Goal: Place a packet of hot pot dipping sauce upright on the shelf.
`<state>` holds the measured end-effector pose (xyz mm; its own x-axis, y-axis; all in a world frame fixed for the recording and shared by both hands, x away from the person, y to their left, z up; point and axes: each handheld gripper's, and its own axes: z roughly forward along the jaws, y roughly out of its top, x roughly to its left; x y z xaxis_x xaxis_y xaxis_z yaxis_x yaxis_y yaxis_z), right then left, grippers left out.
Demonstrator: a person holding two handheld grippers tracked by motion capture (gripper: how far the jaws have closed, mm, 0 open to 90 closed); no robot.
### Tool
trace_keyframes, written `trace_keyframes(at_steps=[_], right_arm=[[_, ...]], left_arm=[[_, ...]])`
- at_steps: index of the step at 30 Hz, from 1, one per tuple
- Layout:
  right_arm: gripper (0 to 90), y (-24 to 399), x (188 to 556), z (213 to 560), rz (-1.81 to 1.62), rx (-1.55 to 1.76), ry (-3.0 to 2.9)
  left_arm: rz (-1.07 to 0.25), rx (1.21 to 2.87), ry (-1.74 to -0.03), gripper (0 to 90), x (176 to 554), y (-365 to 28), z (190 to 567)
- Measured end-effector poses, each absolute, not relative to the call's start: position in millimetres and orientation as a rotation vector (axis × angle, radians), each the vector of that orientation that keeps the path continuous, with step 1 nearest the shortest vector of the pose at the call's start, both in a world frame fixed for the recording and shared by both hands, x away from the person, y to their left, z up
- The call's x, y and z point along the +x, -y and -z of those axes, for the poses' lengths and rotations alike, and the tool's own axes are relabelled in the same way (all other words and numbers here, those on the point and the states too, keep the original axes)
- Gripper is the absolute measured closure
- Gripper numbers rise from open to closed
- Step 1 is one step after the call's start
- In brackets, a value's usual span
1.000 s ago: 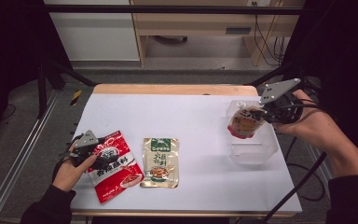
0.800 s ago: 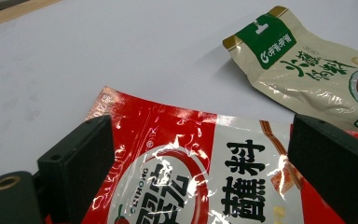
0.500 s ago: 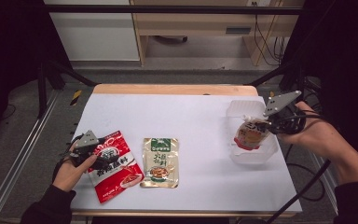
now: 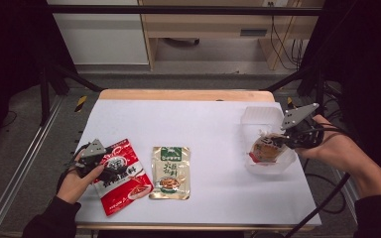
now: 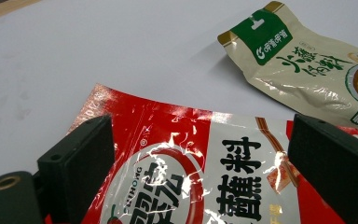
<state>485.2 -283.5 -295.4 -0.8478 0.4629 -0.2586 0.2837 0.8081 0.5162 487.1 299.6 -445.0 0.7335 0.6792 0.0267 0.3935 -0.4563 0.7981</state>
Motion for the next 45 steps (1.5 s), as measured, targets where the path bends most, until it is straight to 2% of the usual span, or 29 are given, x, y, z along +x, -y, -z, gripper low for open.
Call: trace_keyframes(at_steps=[7, 30, 33, 38, 39, 45], right_arm=[[90.0, 288.3, 480.9, 297.3, -0.654, 0.560, -2.634], [89.2, 289.9, 491.6, 345.3, -0.661, 0.626, -2.688], [84.0, 288.4, 491.7, 348.1, -0.650, 0.633, -2.684], [62.7, 286.4, 489.7, 343.7, -0.665, 0.641, -2.632], [52.4, 285.1, 487.5, 341.5, -0.681, 0.650, -2.605], [32.6, 275.0, 477.0, 330.1, -0.728, 0.643, -2.511]], left_arm=[[-0.435, 2.113, -0.804, 7.0, 487.5, -299.1, 445.6], [-0.432, 2.118, -0.802, 7.0, 486.9, -297.2, 446.7], [-0.429, 2.122, -0.798, 7.0, 486.7, -296.6, 446.9], [-0.430, 2.130, -0.792, 7.1, 486.6, -295.9, 447.2], [-0.430, 2.131, -0.792, 7.0, 486.6, -295.8, 447.3], [-0.427, 2.135, -0.788, 7.0, 486.3, -294.6, 447.5]])
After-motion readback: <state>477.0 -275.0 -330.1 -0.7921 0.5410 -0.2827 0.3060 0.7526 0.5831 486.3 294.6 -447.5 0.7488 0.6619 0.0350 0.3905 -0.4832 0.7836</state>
